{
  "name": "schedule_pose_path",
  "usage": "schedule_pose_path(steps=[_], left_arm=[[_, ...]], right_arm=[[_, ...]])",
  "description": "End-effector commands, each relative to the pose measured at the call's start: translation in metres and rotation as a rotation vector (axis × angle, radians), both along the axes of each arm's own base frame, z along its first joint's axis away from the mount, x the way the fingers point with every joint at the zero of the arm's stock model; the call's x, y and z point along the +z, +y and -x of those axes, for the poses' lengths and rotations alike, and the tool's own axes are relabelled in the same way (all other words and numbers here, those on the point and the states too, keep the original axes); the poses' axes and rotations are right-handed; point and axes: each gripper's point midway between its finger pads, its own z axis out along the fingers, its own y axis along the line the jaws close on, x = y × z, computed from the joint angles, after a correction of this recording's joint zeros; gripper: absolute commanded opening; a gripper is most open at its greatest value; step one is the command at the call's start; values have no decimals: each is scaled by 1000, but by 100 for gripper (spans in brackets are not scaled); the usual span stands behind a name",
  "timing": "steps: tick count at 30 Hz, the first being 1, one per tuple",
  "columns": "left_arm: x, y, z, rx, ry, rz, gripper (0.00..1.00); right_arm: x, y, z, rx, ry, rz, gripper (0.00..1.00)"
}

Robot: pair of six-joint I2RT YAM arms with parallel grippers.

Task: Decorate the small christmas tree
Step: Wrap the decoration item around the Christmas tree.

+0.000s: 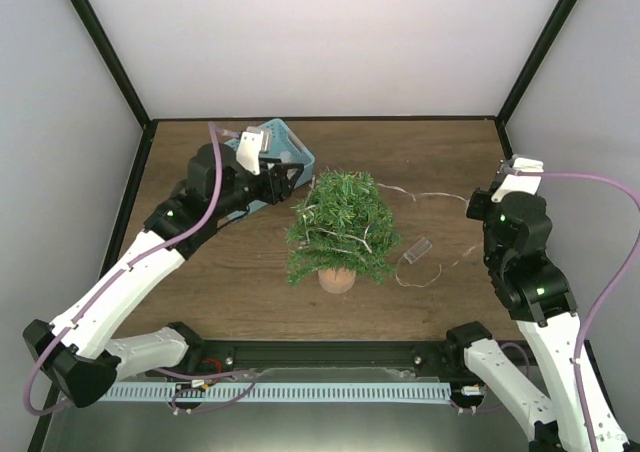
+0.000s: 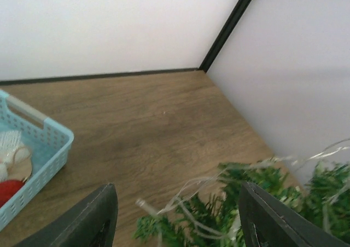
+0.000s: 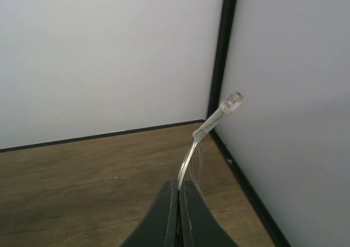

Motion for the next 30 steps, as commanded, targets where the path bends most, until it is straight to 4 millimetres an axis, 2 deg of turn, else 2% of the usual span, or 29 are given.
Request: schedule_pose_path(steps=[1,5,8,15,19,22,26,30], left_arm=[[-26,8,1,23,33,-52,62],[-33,15,5,39,36,-78,62],[-30,23,9,58,19,-97,62],[-26,30,23,46,-15,-104,61],[-25,20,39,-23,-51,-110,60],[-16,14,49,-52,-95,-101,60],[-5,8,60,-84,-127,-88,60],[2,8,68,-100,-145,-82,60]], right_arm=[[16,-31,2,-193,-47,82,1],[35,-41,10,-249,-72,94,1],[27,-30,15,-162,-18,70,1],[-20,30,36,228,164,-71,1],[-9,68,56,471,174,-142,1],[-2,105,66,686,209,-193,1],[-5,147,86,946,262,-303,1],[-2,169,108,1138,222,-350,1]])
